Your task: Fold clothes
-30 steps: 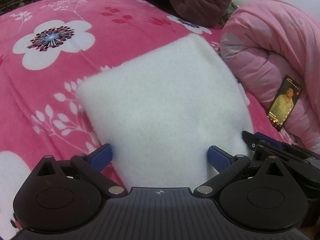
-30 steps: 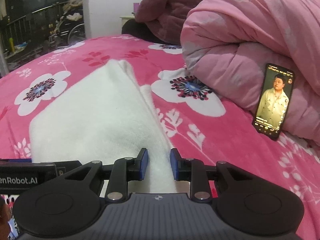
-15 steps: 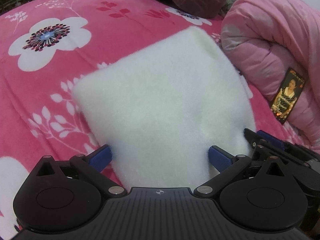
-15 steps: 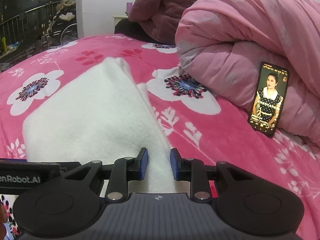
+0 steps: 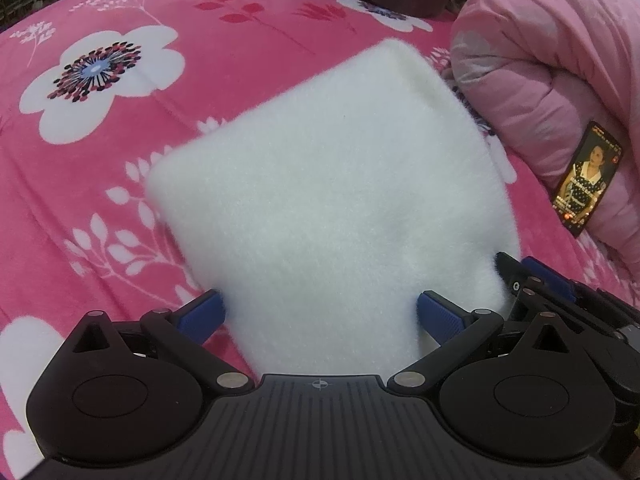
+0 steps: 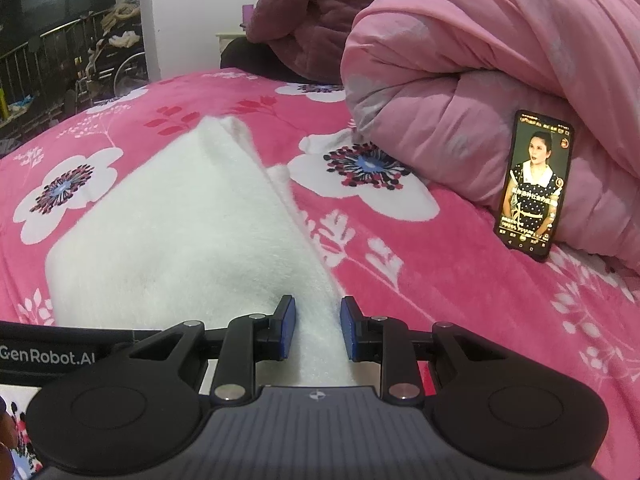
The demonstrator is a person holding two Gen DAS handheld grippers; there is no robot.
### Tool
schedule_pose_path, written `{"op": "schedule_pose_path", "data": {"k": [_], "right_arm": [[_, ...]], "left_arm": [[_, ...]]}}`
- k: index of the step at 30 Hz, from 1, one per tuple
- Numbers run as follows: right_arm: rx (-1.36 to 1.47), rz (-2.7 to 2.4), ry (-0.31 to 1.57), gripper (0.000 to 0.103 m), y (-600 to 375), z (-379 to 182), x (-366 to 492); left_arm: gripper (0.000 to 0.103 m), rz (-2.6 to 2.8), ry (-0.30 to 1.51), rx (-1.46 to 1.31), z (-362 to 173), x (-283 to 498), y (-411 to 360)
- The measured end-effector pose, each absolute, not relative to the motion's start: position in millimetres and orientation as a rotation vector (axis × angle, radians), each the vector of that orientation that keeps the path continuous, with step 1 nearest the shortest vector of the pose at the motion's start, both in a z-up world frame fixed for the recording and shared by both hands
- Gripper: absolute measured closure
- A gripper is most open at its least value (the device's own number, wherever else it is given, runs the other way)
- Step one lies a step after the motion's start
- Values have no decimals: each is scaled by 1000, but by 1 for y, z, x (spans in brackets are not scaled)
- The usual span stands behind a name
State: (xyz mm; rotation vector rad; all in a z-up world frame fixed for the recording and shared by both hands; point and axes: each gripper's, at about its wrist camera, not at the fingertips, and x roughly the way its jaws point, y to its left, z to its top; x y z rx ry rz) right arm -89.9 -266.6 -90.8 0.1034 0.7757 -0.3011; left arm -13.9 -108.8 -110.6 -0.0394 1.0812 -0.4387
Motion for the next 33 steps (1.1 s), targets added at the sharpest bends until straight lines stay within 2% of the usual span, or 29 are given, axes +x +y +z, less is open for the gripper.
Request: {"op": "schedule_pose_path", "data": {"k": [33], "right_arm": [[189, -269, 694, 75, -276, -99, -107]], "left_arm": [[0, -447, 1108, 14, -113, -10, -113]]}}
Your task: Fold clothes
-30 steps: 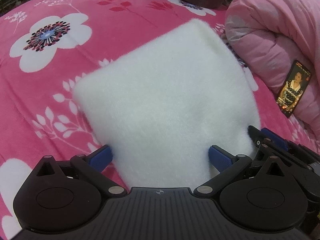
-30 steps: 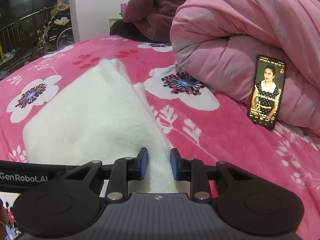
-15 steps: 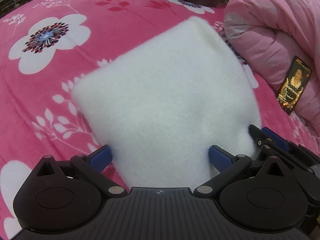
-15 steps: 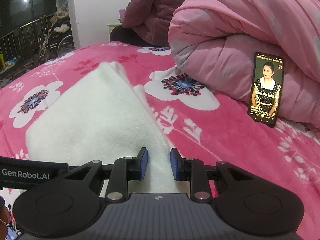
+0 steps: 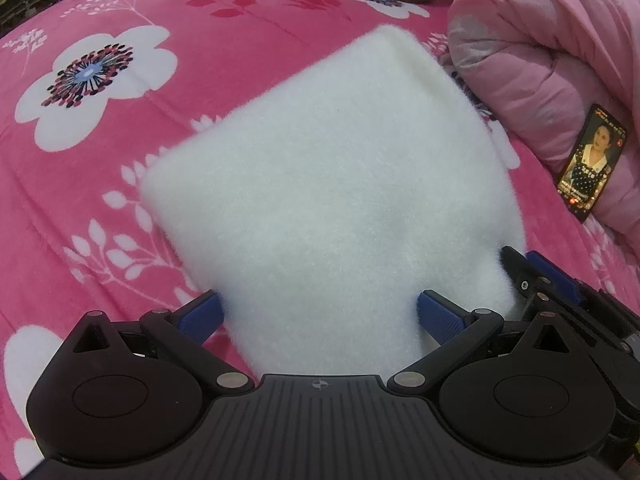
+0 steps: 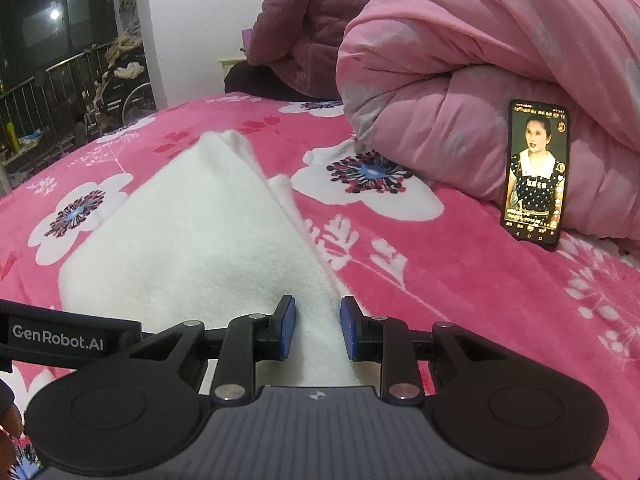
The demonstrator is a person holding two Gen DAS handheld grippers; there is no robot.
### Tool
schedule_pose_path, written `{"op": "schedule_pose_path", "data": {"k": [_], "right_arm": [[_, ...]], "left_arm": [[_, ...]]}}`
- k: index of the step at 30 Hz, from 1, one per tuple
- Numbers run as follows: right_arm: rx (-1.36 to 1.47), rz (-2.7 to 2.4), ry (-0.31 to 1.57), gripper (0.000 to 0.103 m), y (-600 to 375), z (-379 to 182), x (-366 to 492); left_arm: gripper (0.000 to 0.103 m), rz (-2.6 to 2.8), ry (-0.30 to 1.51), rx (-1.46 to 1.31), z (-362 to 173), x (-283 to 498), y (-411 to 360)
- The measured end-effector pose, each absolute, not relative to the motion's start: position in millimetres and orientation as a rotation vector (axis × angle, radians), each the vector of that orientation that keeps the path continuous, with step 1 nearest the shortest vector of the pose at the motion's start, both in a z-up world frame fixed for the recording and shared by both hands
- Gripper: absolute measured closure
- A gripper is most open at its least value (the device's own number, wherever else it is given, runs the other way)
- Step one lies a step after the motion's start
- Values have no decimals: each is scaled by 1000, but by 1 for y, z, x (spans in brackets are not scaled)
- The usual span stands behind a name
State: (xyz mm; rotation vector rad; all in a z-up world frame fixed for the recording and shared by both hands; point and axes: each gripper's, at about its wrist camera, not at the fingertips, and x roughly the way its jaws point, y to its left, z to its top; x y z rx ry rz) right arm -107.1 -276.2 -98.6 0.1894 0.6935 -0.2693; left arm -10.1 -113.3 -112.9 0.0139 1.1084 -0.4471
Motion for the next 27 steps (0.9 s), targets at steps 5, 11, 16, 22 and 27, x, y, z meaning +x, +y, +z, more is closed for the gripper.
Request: {"op": "schedule_pose_path", "data": {"k": [5, 11, 16, 22, 27], "right_arm": [[211, -259, 690, 75, -280, -99, -108], [257, -283, 681, 75, -281, -100, -108], [248, -296, 682, 75, -277, -100, -108], [224, -276, 686, 75, -278, -100, -109], [221, -260, 684, 75, -280, -100, -110]], "left_arm": [[0, -445, 1121, 31, -113, -9, -116], [0, -439, 1132, 44, -112, -7, -117], [0, -448, 1132, 41, -113, -7, -116], [0, -463, 1131, 31, -115, -5, -114], [0, -464, 1136, 35, -115, -4, -115]]}}
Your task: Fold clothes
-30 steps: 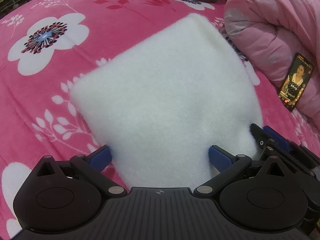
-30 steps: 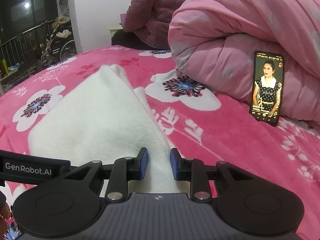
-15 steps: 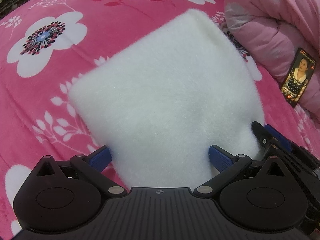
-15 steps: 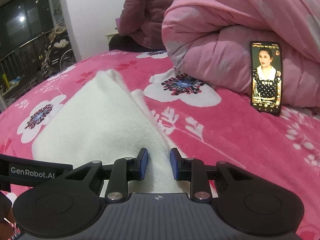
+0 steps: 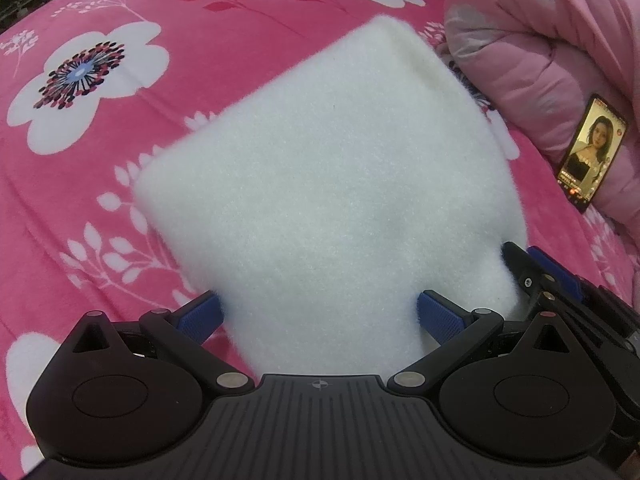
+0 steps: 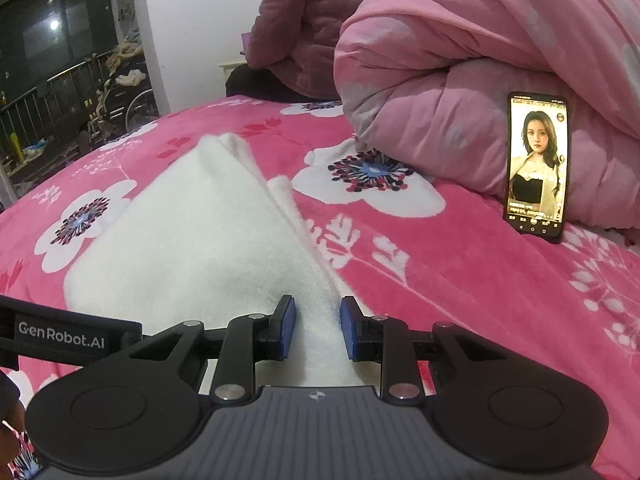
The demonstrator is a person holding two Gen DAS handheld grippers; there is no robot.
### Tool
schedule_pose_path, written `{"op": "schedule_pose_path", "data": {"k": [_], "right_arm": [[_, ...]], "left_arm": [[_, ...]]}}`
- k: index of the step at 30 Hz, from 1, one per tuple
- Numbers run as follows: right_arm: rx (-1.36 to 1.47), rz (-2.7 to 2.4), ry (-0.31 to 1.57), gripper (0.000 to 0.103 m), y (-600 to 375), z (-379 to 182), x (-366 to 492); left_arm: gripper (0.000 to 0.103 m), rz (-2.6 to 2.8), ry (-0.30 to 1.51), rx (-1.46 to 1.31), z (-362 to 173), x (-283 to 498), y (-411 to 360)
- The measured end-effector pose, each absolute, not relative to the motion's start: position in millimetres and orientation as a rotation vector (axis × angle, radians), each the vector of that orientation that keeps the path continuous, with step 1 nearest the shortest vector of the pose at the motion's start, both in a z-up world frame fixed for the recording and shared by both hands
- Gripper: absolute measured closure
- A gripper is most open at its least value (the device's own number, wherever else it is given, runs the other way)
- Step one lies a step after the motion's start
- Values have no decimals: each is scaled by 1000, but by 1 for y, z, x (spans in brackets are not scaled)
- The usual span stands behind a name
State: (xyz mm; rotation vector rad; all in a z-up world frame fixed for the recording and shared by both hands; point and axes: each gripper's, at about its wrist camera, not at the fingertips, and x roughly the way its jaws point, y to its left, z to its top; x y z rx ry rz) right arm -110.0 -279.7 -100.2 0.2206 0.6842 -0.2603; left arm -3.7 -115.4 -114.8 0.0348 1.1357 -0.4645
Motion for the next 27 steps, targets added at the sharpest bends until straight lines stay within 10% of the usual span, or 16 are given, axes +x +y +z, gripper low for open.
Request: {"op": "schedule_pose_path", "data": {"k": [27], "right_arm": [[347, -87, 569, 75, -333, -38, -79]], "left_arm": [[2, -564, 1115, 99, -102, -5, -108]]}}
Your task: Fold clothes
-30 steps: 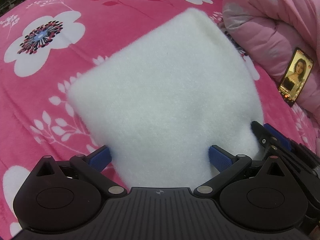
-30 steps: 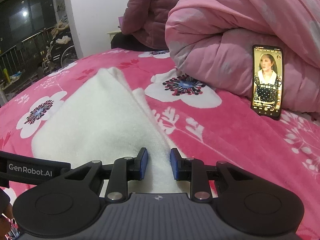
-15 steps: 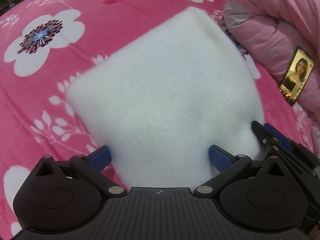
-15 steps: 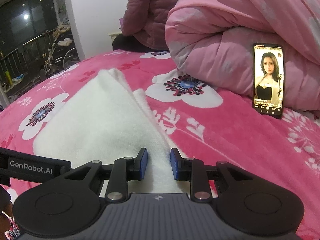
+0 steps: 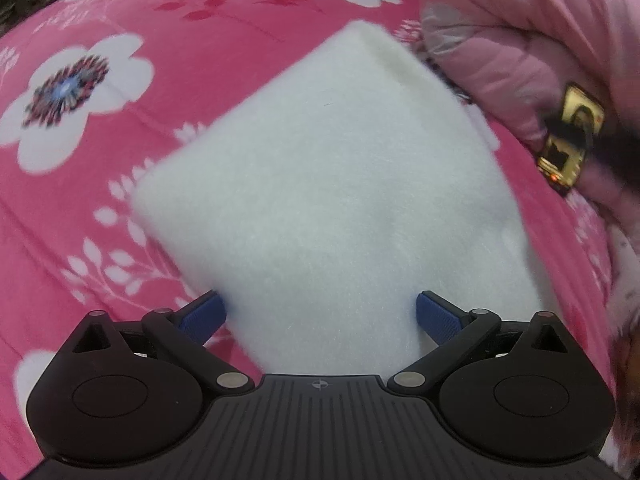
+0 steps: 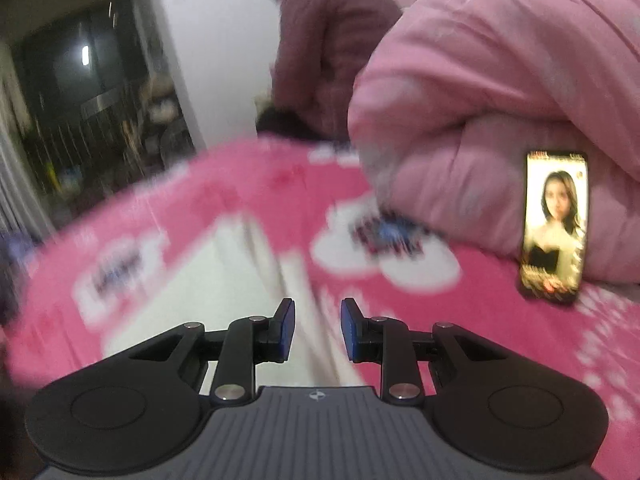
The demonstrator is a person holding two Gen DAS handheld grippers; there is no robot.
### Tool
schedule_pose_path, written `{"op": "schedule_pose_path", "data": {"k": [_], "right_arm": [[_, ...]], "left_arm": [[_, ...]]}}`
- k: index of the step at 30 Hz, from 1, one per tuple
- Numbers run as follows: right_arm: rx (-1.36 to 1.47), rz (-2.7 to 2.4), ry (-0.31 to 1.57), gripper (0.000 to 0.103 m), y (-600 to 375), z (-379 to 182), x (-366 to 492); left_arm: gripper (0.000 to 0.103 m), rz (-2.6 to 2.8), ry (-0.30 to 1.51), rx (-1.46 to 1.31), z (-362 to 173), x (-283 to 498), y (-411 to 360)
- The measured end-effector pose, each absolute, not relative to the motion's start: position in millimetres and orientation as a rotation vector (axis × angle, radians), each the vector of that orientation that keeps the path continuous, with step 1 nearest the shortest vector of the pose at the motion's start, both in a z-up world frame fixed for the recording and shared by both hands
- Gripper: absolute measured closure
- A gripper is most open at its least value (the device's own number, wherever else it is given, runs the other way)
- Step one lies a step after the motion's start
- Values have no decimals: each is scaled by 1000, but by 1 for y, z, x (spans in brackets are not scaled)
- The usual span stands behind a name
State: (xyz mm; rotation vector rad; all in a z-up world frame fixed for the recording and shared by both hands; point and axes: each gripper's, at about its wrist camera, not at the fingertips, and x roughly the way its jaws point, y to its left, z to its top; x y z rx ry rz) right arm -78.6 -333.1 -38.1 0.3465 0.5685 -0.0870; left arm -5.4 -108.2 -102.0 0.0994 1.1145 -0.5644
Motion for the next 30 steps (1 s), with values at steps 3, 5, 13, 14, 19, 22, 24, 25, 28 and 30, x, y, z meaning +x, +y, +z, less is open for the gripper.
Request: {"op": "schedule_pose_path", "data": {"k": [3, 5, 13, 14, 19, 22, 24, 25, 28, 30], "right_arm": [[423, 60, 569, 75, -354, -15, -27], [408, 233, 632, 69, -357, -4, 22], [-120, 622, 937, 61, -309, 5, 96], [-140, 633, 911, 61, -307, 3, 86], [19, 570, 819, 61, -325, -20, 76], [167, 554, 837, 46, -345, -47, 98], [254, 581, 896, 43, -354, -65, 115], [310, 606, 931, 39, -356, -76, 124], [420, 631, 939, 27, -363, -92, 135], [438, 652, 933, 27, -361, -96, 136]], "left_arm": [[2, -622, 1094, 206, -83, -4, -110], [2, -653, 1085, 293, -69, -2, -112], [2, -695, 1042, 473, -48, 19, -120], [2, -706, 1021, 470, -49, 21, -120], [3, -700, 927, 414, -61, 33, -120], [3, -695, 916, 406, -68, 43, -122], [2, -693, 911, 434, -74, 48, -125], [1, -691, 907, 461, -78, 48, -128], [0, -692, 895, 496, -87, 49, -134], [0, -694, 887, 491, -88, 49, -135]]}}
